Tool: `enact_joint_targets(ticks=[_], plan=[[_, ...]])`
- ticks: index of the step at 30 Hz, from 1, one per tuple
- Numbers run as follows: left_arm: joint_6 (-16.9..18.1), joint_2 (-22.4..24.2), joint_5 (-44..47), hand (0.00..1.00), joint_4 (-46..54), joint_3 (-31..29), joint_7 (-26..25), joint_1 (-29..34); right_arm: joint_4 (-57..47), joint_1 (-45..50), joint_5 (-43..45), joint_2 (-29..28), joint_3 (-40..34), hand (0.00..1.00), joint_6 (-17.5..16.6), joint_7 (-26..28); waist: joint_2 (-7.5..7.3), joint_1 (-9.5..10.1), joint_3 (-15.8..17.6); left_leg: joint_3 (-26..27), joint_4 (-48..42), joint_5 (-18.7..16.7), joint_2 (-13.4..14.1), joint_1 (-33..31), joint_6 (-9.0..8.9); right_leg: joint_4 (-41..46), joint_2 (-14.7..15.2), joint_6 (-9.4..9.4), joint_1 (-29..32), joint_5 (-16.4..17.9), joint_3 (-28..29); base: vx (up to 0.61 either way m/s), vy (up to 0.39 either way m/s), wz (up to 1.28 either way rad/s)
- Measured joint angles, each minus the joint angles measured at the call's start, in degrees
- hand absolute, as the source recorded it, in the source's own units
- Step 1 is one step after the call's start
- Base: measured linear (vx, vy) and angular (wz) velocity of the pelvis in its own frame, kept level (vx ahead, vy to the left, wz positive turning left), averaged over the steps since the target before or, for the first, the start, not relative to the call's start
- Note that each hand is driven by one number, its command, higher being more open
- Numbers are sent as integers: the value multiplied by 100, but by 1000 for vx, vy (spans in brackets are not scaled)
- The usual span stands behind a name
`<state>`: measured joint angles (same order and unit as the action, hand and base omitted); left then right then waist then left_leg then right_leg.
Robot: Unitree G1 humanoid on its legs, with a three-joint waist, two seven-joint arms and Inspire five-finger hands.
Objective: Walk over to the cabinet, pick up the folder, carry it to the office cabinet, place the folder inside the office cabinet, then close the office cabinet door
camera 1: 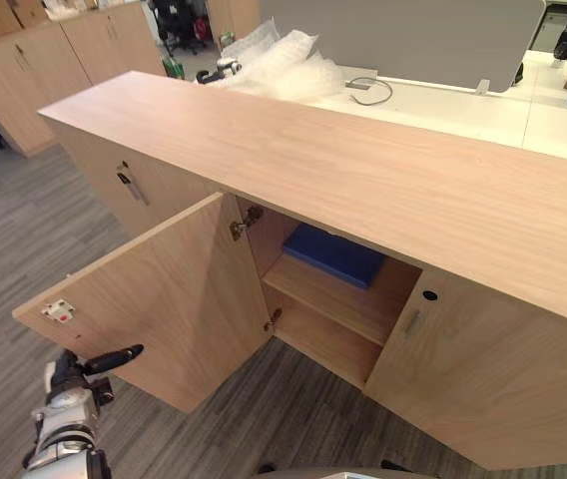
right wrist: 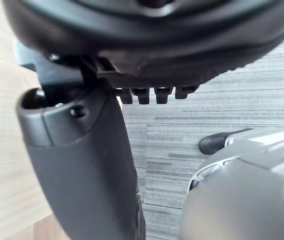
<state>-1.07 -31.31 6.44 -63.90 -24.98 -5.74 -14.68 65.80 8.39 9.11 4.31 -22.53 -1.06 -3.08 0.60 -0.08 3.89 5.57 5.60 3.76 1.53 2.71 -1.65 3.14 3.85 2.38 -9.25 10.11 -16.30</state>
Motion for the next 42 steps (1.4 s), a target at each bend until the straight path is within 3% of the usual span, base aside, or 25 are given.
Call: enact_joint_targets(ticks=[2, 9, 19, 22, 24, 27, 29, 31, 32, 34, 35, 36, 41, 42], plan=[[-20, -204, 164, 100, -10, 212, 0, -24, 0, 7, 6, -78, -131, 100, -7, 2, -85, 10, -36, 26, -6, -5, -13, 5, -7, 1, 23, 53, 2, -42, 30, 61, 31, -2], [-11, -339, 256, 100, -9, 437, -6, -250, -94, -74, 131, -190, -121, 100, -58, 117, -66, 58, -28, 165, -32, -4, -9, 41, -8, 14, 32, 40, 21, -291, 125, -15, 62, -4], [-16, -295, 301, 100, 138, 902, -76, -330, -133, 76, 222, -193, -110, 100, -59, 110, -58, 27, -10, 184, 4, 63, -67, -22, 26, 50, 100, 4, 134, -199, 159, -128, 15, -1], [-24, -78, 41, 100, 1476, 1391, -458, 87, -147, 293, 221, -208, -97, 100, -58, 54, -128, 142, -13, 29, 3, 138, -109, -250, 71, 5, 119, 40, 241, -178, -66, -44, 0, 40], [-23, 117, -283, 100, 2644, 1737, -706, 756, -147, 381, 219, -219, -93, 100, -59, 6, -187, 306, -2, -56, 1, 170, -203, -308, 102, -23, 199, 116, 222, -238, -180, 48, 35, 31], [-16, 200, -855, 100, 3631, 2298, -807, 1455, -135, 367, 184, -163, 24, 100, -61, -10, -172, 440, 2, -160, -8, 227, -352, -313, 219, 34, 332, 203, 178, -236, -241, 60, 68, 31], [-9, -59, -1361, 100, 4142, 2955, -831, 1862, -134, 324, 99, -94, 152, 100, -90, -6, -168, 532, 1, -236, -30, 238, -423, -281, 230, 100, 404, 248, 125, -248, -240, 12, 103, 31], [17, -722, -2199, 100, 4371, 4185, -704, 2142, -75, 146, -15, -32, 290, 100, -193, -4, -146, 580, 6, -320, -26, 263, -490, -187, 264, 161, 473, 368, 21, -299, -236, -59, 110, 22], [63, -839, -2406, 100, 4379, 4463, -619, 2185, -67, 99, -19, -7, 378, 100, -215, -4, -139, 579, 4, -316, -6, 270, -512, -179, 275, 165, 498, 396, 12, -296, -233, -127, 92, 3], [471, -1033, -3360, 100, 4426, 5550, -352, 2237, -18, -138, -213, 61, 709, 100, -346, -5, -65, 529, 26, -274, 0, 276, -598, -196, 372, 133, 593, 478, 19, -267, -218, -187, 104, -6], [600, -1034, -3572, 100, 4460, 5798, -297, 2237, 4, -190, -308, 70, 791, 100, -352, 8, -37, 488, 26, -257, 0, 262, -599, -195, 394, 136, 605, 515, 21, -265, -220, -208, 99, 1], [944, -1031, -3913, 100, 4600, 6225, -171, 2237, 14, -286, -504, 104, 865, 100, -355, 15, -1, 376, 31, -142, 1, 259, -598, -197, 396, 142, 624, 527, 20, -272, -222, -169, 78, 7], [2459, -472, -4761, 100, 5551, 7335, 110, 2233, 23, -475, -1162, 190, 1209, 100, -394, -19, 44, 85, 89, -66, 2, 259, -613, -293, 395, 36, 637, 540, 63, -278, -222, -149, 80, 0], [2609, -368, -5012, 100, 5695, 7407, 106, 2221, 34, -486, -1202, 203, 1261, 100, -393, -25, 25, 50, 90, -67, 3, 259, -608, -317, 395, -24, 621, 539, 63, -279, -222, -90, 39, -2]])
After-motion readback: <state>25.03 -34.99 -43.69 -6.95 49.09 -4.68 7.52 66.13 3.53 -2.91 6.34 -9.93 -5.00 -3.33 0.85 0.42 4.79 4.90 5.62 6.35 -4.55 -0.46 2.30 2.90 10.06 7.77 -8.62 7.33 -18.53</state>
